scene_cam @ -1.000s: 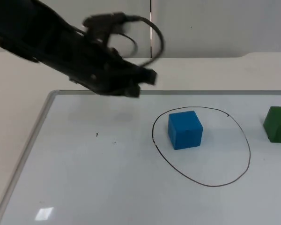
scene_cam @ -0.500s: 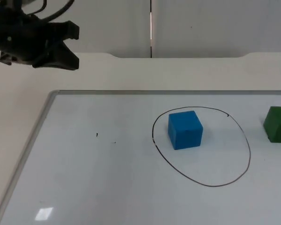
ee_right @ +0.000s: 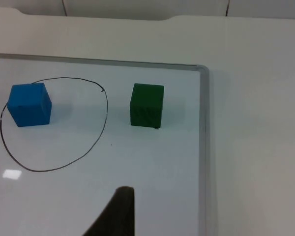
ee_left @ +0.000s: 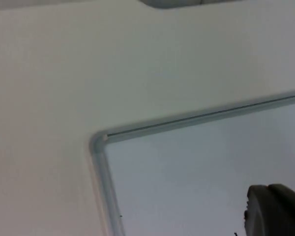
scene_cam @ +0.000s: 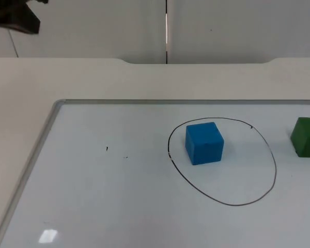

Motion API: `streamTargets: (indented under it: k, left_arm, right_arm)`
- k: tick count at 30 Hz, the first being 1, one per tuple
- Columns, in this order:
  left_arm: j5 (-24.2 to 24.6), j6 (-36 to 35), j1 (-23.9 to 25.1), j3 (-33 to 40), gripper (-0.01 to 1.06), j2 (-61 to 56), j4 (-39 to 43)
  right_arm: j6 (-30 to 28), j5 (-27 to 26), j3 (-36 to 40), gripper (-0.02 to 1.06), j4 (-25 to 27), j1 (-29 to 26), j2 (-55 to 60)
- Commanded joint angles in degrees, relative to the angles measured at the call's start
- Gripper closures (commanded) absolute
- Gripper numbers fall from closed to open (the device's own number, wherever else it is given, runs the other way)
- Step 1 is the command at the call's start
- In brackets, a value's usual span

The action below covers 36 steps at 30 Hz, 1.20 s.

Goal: Push the two cubes into the marked area.

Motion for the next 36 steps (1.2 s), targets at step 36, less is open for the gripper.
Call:
streamTargets:
  k: [36]
  left_arm:
    - [5.9, -17.1, -0.1, 20.2, 1.05, -47.7, 17.5]
  right_arm:
    - [-0.1, -0.4, 0.1, -0.01, -0.1, -0.3, -0.1]
